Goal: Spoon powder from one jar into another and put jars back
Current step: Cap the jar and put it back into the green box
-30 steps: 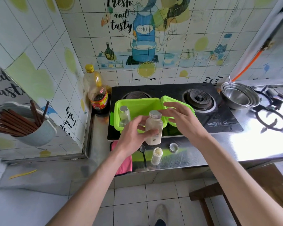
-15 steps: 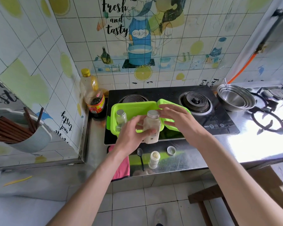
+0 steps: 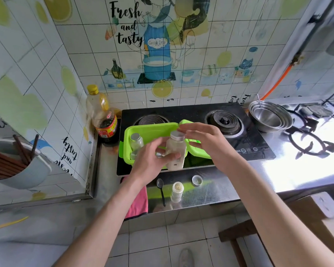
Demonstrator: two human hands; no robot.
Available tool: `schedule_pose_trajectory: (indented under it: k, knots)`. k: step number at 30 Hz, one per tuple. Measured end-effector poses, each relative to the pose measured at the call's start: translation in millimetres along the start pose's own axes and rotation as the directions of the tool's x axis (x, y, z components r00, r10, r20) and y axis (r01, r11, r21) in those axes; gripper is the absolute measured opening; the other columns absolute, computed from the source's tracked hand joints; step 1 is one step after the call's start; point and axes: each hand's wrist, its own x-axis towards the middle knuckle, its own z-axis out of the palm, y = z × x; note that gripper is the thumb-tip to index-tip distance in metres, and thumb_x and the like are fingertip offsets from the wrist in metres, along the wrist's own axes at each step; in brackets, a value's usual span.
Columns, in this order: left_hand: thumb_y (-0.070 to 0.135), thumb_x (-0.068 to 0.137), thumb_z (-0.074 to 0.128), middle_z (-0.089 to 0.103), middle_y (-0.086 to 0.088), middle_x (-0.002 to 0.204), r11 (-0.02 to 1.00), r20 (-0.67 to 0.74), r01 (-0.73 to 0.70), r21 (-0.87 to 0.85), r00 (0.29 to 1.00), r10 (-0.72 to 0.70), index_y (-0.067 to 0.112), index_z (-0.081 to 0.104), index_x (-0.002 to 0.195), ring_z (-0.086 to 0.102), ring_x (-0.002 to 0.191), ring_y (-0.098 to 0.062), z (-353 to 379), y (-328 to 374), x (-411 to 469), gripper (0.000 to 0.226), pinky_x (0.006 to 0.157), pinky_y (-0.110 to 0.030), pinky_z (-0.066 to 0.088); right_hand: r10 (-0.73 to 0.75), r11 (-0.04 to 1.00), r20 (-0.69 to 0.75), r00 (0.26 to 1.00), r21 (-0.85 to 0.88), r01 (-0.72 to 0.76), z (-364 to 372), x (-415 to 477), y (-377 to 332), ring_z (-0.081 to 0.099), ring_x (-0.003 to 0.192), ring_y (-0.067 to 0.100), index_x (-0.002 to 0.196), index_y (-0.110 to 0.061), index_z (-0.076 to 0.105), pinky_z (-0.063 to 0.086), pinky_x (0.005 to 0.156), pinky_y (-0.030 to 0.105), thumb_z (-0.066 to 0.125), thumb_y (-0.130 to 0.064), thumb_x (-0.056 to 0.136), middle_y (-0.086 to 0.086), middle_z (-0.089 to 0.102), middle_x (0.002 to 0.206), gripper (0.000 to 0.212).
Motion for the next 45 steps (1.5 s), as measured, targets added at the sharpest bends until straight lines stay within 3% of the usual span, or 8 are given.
schedule_pose_trajectory:
  k: [4,9,13,18,22,32,39,45]
  knots:
    - [0.045,0.085,0.083,0.075,0.017,0.111,1.000,0.036,0.010,0.023,0.999,-0.011,0.030,0.069,0.129,0.069,0.098,0.000,7,-1,-2,0.049,0.090,-0.034,0.057,-0.029,0.993,-0.006,1.000,-0.116,0.028,-6,6,7,0.070,0.091,-0.001,0.117,-0.010,0.075,0.050,0.073,0.011,0.071,-0.009,0.094,0.002,0.078,0.112,0.024]
    - [0.044,0.086,0.082,0.075,0.018,0.108,0.999,0.090,0.039,-0.014,0.995,-0.038,0.033,0.071,0.125,0.069,0.096,-0.003,10,1,-2,0.042,0.088,-0.031,0.056,-0.140,0.854,0.070,0.988,-0.496,0.156,-13,17,13,0.061,0.071,-0.014,0.114,-0.018,0.079,0.044,0.067,0.005,0.081,-0.031,0.088,-0.008,0.077,0.103,0.028]
    - [0.041,0.088,0.082,0.075,0.018,0.110,0.999,0.075,0.026,-0.026,0.997,-0.024,0.031,0.070,0.129,0.070,0.096,-0.004,6,6,0,0.044,0.089,-0.031,0.056,-0.180,0.773,0.181,0.967,-0.582,0.253,-18,21,2,0.057,0.065,-0.004,0.112,-0.022,0.079,0.045,0.066,0.017,0.074,-0.041,0.092,-0.004,0.074,0.095,0.028]
    - [0.037,0.092,0.078,0.073,0.013,0.118,0.994,0.288,0.069,-0.086,0.957,-0.042,0.030,0.069,0.132,0.065,0.097,-0.008,-10,17,5,0.042,0.097,-0.044,0.056,-0.193,0.591,0.278,0.941,-0.733,0.338,-26,26,-12,0.043,0.050,0.006,0.097,-0.026,0.071,0.031,0.054,0.025,0.067,-0.061,0.088,-0.010,0.048,0.059,0.036]
    - [0.043,0.092,0.077,0.074,0.008,0.119,0.999,0.384,0.031,-0.017,0.923,-0.022,0.030,0.072,0.126,0.068,0.105,-0.021,-17,17,11,0.037,0.100,-0.048,0.054,-0.201,0.618,0.297,0.933,-0.701,0.357,-22,31,-3,0.036,0.044,0.008,0.090,-0.018,0.069,0.027,0.048,0.022,0.070,-0.056,0.089,-0.009,0.040,0.048,0.038]
    - [0.036,0.088,0.082,0.075,0.020,0.105,0.997,0.222,0.016,0.081,0.974,-0.034,0.028,0.073,0.119,0.067,0.088,0.003,2,9,14,0.033,0.070,-0.008,0.043,-0.196,0.481,0.141,0.970,-0.848,0.221,-7,40,21,0.057,0.067,0.014,0.089,-0.032,0.055,0.043,0.059,0.033,0.055,-0.072,0.089,-0.010,0.057,0.068,0.040]
    - [0.035,0.090,0.080,0.075,0.009,0.119,0.996,0.405,0.085,-0.025,0.912,-0.068,0.027,0.070,0.129,0.070,0.105,-0.015,-16,5,27,0.041,0.095,-0.034,0.055,-0.284,0.390,0.178,0.942,-0.876,0.283,-4,47,22,0.059,0.065,0.018,0.087,-0.032,0.056,0.052,0.058,0.036,0.038,-0.078,0.075,-0.002,0.062,0.065,0.051]
    - [0.052,0.081,0.083,0.074,0.021,0.112,0.985,0.183,0.015,0.173,0.982,-0.047,0.035,0.067,0.128,0.070,0.097,-0.004,-9,-10,36,0.053,0.091,-0.044,0.057,-0.346,0.440,0.094,0.934,-0.862,0.250,16,57,20,0.056,0.065,0.020,0.086,-0.028,0.051,0.031,0.050,0.031,0.063,-0.069,0.079,-0.003,0.062,0.069,0.043]
